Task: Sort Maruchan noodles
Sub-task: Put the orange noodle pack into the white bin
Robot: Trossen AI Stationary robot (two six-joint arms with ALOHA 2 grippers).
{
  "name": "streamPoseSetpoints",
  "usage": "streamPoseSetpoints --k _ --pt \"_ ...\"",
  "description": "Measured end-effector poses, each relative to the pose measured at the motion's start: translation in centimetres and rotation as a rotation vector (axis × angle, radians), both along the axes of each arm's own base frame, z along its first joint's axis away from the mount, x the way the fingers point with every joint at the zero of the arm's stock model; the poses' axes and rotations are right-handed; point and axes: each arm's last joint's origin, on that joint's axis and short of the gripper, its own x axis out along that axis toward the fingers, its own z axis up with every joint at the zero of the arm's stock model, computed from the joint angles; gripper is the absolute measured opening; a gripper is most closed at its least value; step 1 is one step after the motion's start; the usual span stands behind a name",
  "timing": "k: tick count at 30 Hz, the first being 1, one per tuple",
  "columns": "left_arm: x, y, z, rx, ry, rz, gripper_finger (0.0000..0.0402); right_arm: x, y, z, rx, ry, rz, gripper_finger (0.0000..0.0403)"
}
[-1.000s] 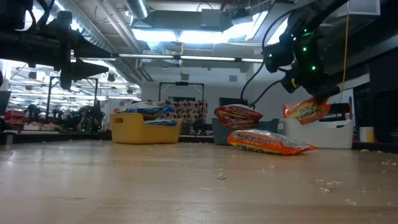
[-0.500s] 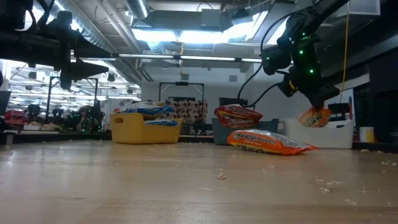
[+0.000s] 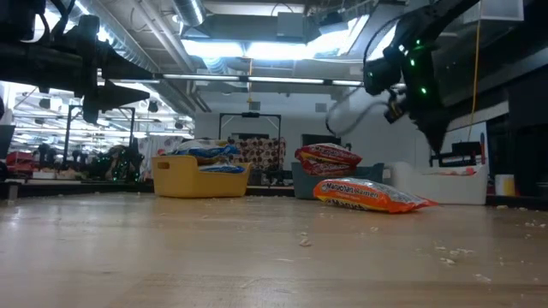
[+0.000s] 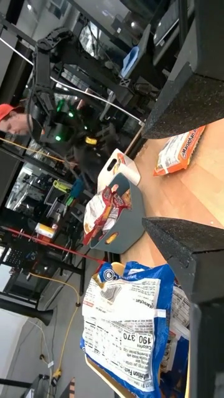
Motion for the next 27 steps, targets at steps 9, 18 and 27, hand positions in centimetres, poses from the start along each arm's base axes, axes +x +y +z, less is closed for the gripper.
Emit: streamPoseSetpoints --k 9,18,27 --pt "0.0 0.0 0.0 -0.006 -0.003 -0.002 0.0212 3.7 3.9 1.7 0.581 -0.663 -0.070 0.0188" --pt "0.0 0.0 0.0 -0.005 -0.003 -0.003 0.0212 6.6 12.8 -2.3 0.506 -0.490 0.209 0.0189" --pt "0.0 0.0 0.0 0.000 0.000 -0.004 0.0212 6.5 15.1 -5.9 0.410 -0.568 0.171 0.0262"
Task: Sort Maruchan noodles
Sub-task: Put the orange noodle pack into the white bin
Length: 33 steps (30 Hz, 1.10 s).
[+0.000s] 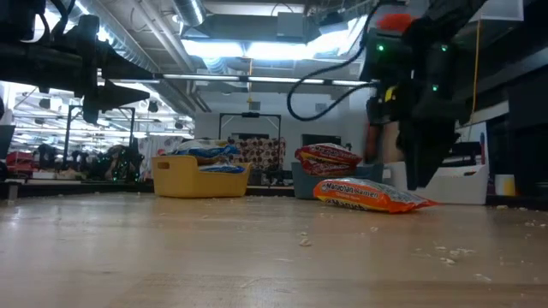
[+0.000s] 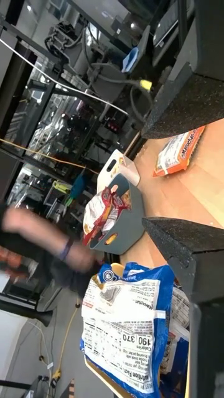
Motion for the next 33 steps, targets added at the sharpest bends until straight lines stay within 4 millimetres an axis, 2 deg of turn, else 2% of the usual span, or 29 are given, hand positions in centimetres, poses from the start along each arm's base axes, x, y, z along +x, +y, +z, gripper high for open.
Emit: streamPoseSetpoints --k 6,12,22,26,33 --pt "0.0 0.0 0.0 0.000 0.000 0.001 0.0212 -0.4 -0.4 -0.8 -0.129 0.017 -0.099 0.0303" --pt "0.0 0.0 0.0 0.000 0.000 0.001 0.0212 0.1 -0.5 -1.1 -0.134 -0.055 -0.153 0.0300" --pt "0.0 0.0 0.0 0.001 0.001 0.002 0.0212 0.9 -0.6 -3.2 -0.130 0.002 -0.158 0.0294" --pt "0.0 0.0 0.0 0.001 0.001 0.003 0.0212 1.0 -0.6 -3.3 -0.111 0.005 -0.158 0.0253" --pt "0.0 0.0 0.0 0.001 0.001 0.004 0.0212 0.8 -0.5 -3.3 -0.100 0.019 -0.172 0.0106"
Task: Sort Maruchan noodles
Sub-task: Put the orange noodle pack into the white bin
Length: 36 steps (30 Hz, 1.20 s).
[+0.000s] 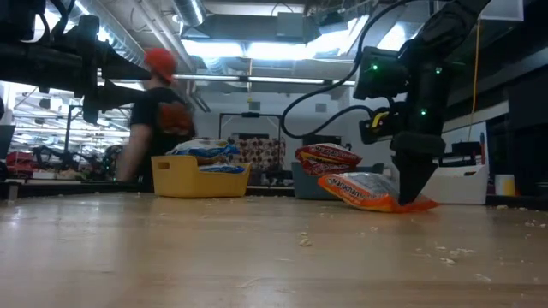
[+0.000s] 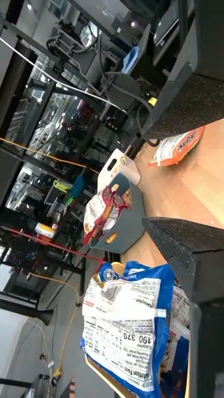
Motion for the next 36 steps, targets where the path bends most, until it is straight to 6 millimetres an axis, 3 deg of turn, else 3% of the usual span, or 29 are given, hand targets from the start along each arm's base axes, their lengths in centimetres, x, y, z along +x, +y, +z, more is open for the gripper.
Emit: streamPoseSetpoints --k 4,6,12,25,32,36 --pt "0.0 0.0 0.0 0.000 0.000 0.000 0.0212 0.0 0.0 0.0 0.007 0.000 -0.018 0.0024" --pt "0.0 0.0 0.0 -0.001 -0.001 0.000 0.0212 -0.1 0.0 0.1 0.008 -0.003 -0.021 0.0011" --pt "0.0 0.0 0.0 -0.001 0.000 0.000 0.0212 0.1 0.0 1.2 0.030 -0.018 -0.041 0.0016" --pt "0.0 0.0 0.0 0.000 0.000 0.000 0.0212 0.9 -0.3 7.9 -0.038 -0.128 -0.047 0.0001" --pt "0.0 0.0 0.0 0.000 0.000 0.000 0.0212 -0.4 -0.8 10.7 -0.231 -0.126 -0.245 0.0000" --pt "0.0 0.0 0.0 0.000 0.000 0.000 0.0212 -2.6 -1.5 11.9 -0.381 -0.142 -0.505 0.0000"
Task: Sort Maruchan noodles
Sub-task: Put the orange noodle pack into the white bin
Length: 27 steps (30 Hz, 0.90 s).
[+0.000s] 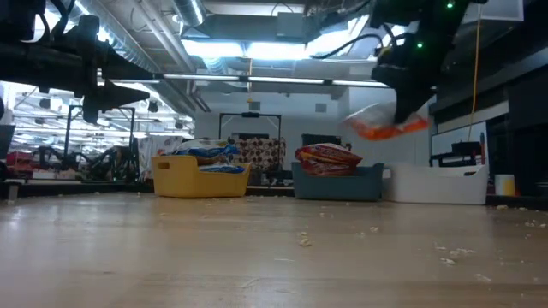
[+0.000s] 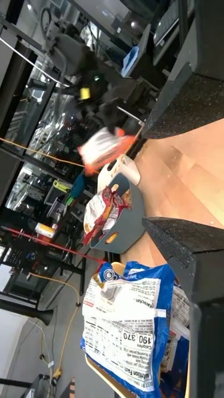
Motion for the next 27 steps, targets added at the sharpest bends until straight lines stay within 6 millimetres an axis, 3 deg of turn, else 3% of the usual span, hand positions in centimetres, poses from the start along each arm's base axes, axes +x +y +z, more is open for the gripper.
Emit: streamPoseSetpoints --k 7,14,23,27 --pt "0.0 0.0 0.0 0.000 0.000 0.000 0.0212 -3.7 -2.0 0.9 -0.172 -0.215 -0.441 0.0000" --pt "0.0 0.0 0.0 0.000 0.000 0.000 0.0212 -5.6 -3.1 -1.4 -0.271 -0.475 -0.867 0.0000" --pt "0.0 0.0 0.0 -0.003 -0.002 0.000 0.0212 -5.4 -3.2 -5.7 -0.214 -0.900 -1.136 0.0000" --pt "0.0 0.0 0.0 -0.008 -0.005 -0.004 0.0212 -5.8 -3.3 -6.8 -0.236 -0.962 -1.188 0.0000"
